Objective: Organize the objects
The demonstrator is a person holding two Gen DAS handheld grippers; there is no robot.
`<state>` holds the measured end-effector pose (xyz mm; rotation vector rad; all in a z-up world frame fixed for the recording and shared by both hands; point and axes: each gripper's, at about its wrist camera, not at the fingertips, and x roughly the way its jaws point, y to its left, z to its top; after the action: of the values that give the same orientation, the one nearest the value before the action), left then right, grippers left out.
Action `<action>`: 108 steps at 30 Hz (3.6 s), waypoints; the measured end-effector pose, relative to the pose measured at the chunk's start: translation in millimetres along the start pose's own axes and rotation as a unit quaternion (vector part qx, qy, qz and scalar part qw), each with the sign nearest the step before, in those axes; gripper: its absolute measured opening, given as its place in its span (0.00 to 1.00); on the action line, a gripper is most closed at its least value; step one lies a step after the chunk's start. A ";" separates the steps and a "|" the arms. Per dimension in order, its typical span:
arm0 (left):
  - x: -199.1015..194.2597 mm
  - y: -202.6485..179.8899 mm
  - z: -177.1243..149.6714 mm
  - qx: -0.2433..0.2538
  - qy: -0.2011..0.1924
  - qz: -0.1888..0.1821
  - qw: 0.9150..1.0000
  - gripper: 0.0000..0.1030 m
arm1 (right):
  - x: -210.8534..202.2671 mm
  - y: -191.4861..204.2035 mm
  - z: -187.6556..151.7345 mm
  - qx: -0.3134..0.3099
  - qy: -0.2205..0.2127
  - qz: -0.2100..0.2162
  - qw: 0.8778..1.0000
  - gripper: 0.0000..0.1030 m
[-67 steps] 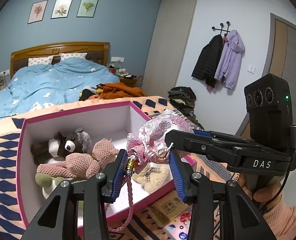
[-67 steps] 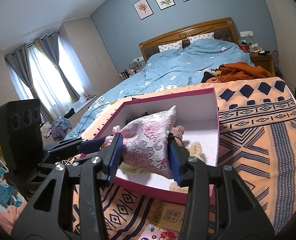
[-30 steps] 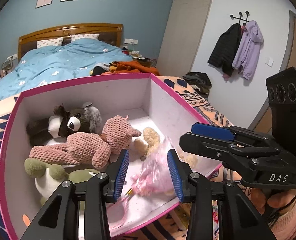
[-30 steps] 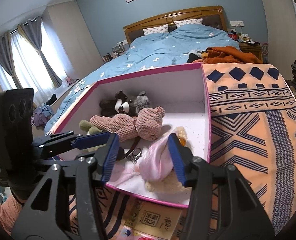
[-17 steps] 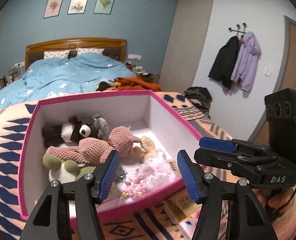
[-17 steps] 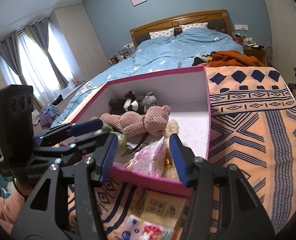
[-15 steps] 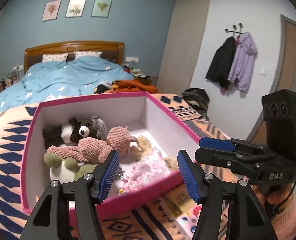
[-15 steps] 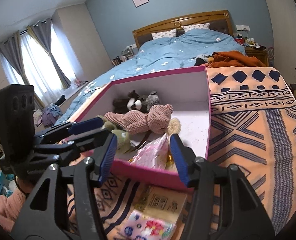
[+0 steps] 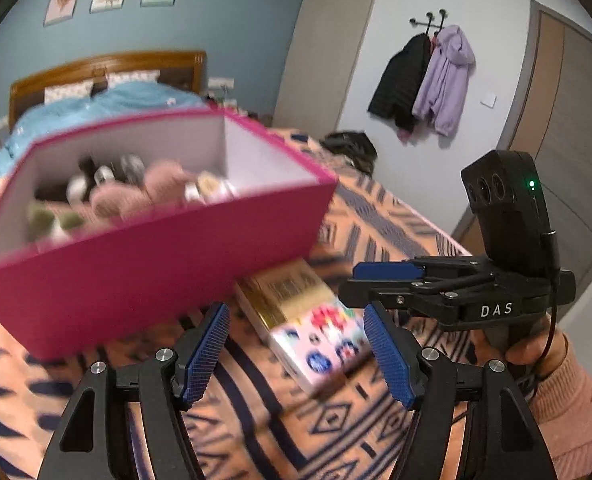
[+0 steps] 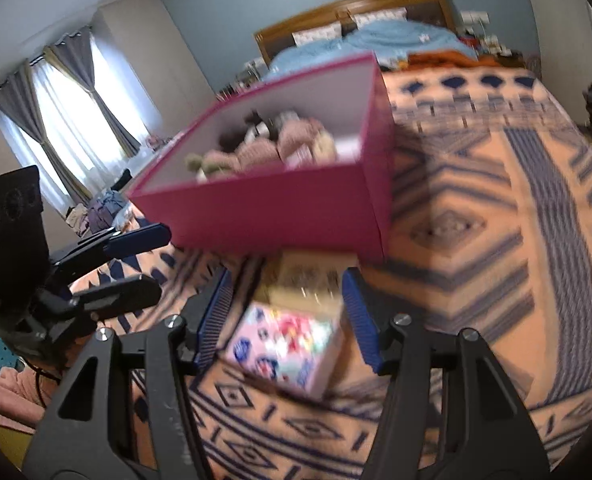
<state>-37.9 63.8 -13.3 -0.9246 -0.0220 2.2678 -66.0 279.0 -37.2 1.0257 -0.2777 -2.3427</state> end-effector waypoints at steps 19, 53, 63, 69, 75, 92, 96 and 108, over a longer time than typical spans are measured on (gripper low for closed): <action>41.0 6.8 -26.7 -0.049 0.077 -0.035 0.995 0.42 | 20.8 -19.7 -39.2 0.045 0.044 0.002 0.998 0.55; 11.4 -11.8 -24.3 -0.031 0.045 -0.056 0.997 0.37 | -0.2 -1.2 -43.1 0.034 0.012 0.003 0.999 0.48; -4.1 -15.0 -15.7 -0.028 0.021 -0.051 0.998 0.37 | -10.3 9.4 -34.5 0.022 -0.006 0.006 1.000 0.48; -12.9 -15.8 -11.2 -0.026 0.007 -0.048 0.998 0.37 | -15.4 17.3 -26.4 0.010 -0.019 0.009 1.000 0.48; -17.8 -16.3 -5.0 -0.024 -0.004 -0.044 0.999 0.37 | -17.8 23.1 -20.0 0.000 -0.026 0.012 1.000 0.48; -33.6 -8.8 10.4 -0.018 -0.035 -0.029 0.999 0.37 | -21.7 36.7 1.0 -0.024 -0.044 0.023 0.998 0.48; -36.2 -8.2 12.8 -0.017 -0.039 -0.025 0.999 0.37 | -21.6 39.1 4.6 -0.028 -0.046 0.025 0.998 0.48; -42.0 -6.1 21.3 -0.011 -0.052 -0.016 0.998 0.37 | -23.7 44.9 16.3 -0.040 -0.056 0.029 0.997 0.48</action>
<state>-25.8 48.2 29.9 -0.8102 -0.1090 2.2876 -46.4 255.2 6.2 0.8382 -0.2510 -2.3425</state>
